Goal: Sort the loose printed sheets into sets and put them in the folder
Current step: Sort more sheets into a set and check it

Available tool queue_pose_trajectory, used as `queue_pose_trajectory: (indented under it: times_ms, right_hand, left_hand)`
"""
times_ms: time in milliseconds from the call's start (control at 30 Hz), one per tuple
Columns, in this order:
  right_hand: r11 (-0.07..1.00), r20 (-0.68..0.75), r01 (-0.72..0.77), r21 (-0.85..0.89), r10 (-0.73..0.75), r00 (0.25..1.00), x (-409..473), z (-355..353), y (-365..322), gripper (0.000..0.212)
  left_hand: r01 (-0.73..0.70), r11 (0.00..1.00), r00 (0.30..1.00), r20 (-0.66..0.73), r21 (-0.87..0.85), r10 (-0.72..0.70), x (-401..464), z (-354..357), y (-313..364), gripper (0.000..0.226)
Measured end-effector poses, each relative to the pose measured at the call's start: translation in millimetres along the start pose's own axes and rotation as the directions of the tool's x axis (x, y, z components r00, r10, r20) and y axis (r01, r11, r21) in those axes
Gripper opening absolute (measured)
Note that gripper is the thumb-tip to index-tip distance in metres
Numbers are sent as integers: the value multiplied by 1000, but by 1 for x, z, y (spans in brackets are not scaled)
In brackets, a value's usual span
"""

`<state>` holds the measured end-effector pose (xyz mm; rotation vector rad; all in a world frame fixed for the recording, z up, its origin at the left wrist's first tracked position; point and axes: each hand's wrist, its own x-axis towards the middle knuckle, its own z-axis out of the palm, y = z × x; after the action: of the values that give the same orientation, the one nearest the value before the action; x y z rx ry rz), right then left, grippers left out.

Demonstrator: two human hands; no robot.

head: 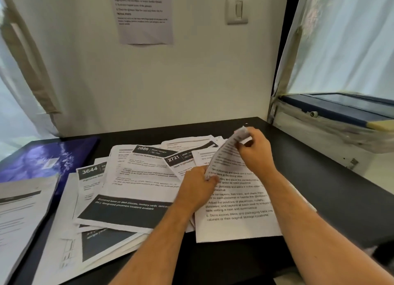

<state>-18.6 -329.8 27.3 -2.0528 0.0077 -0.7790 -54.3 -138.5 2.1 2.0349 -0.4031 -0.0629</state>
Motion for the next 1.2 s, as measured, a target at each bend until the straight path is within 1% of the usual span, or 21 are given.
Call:
queue_pose_trajectory:
  times_ms: [33, 67, 133, 167, 200, 233, 300, 333, 367, 400, 433, 467, 633, 700, 767, 867, 933, 1000, 1067, 1200]
  right_hand:
    - [1000, -35, 14, 7, -13, 999, -3, 2, 5, 23]
    - [999, -64, 35, 29, -34, 997, -5, 5, 10, 17]
    - [995, -93, 57, 76, -50, 994, -10, 9, 17, 11]
    - [995, -86, 44, 86, -37, 996, -12, 11, 20, 10]
    - [996, -76, 35, 78, -29, 997, -14, 12, 22, 8]
    - [997, -65, 38, 60, -34, 997, -15, 13, 22, 7]
    - [997, -41, 67, 33, -65, 997, -17, 15, 21, 8]
    - [996, -27, 84, 28, -83, 996, -17, 17, 21, 9]
    - [995, -13, 101, 22, -101, 995, -19, 18, 19, 11]
    - [993, 1, 117, 14, -117, 993, -20, 18, 18, 12]
    - [991, 12, 131, 5, -131, 991, -22, 18, 18, 13]
    - [989, 20, 147, 0, -147, 989, -23, 18, 16, 14]
    - [979, 35, 201, -19, -200, 979, -25, 17, 12, 17]
    - [975, 36, 218, -27, -217, 975, -26, 18, 11, 17]
    - [974, 32, 223, -28, -222, 975, -25, 17, 11, 17]
    - [971, 5, 238, -27, -238, 971, -22, 18, 12, 18]
    - [966, 0, 259, -21, -259, 966, -21, 18, 12, 19]
    - [959, 3, 282, -15, -282, 959, -21, 18, 12, 20]
    - [954, 5, 299, -18, -299, 954, -21, 18, 13, 21]
    - [952, 12, 306, -13, -306, 952, -22, 18, 10, 17]
  left_hand:
    - [11, 1000, 1000, -8, -15, -12, -1, -1, 0, 20]
    - [8, 1000, 1000, -28, -18, -8, -1, -2, 1, 29]
    - [-43, 998, 992, -121, -55, 36, -1, -4, 2, 56]
    - [-62, 994, 980, -192, -90, 44, -1, -6, 2, 62]
    - [-76, 990, 962, -270, -122, 41, -1, -8, 2, 58]
    - [-69, 992, 935, -354, -110, 26, 1, -11, 0, 46]
    - [-13, 1000, 870, -493, 24, 23, 5, -17, -7, 18]
    - [25, 998, 857, -516, 66, 12, 10, -20, -15, 11]
    - [71, 996, 857, -514, 48, -36, 14, -22, -23, 12]
    - [114, 993, 859, -500, -15, -106, 17, -24, -27, 16]
    - [140, 986, 855, -491, -88, -166, 19, -26, -30, 22]
    - [143, 980, 849, -491, -142, -195, 21, -27, -31, 25]
    - [136, 952, 860, -444, -274, -251, 24, -33, -29, 29]
    - [97, 936, 845, -469, -338, -257, 25, -34, -28, 32]
    - [29, 895, 815, -508, -444, -278, 25, -38, -25, 38]
    - [-76, 801, 781, -535, -593, -322, 26, -44, -21, 42]
    - [-116, 736, 768, -530, -667, -360, 26, -48, -20, 45]
    - [-120, 694, 764, -512, -710, -392, 25, -50, -19, 45]
    - [-113, 676, 760, -501, -728, -413, 26, -51, -19, 45]
    - [-113, 702, 754, -521, -703, -400, 26, -50, -19, 44]
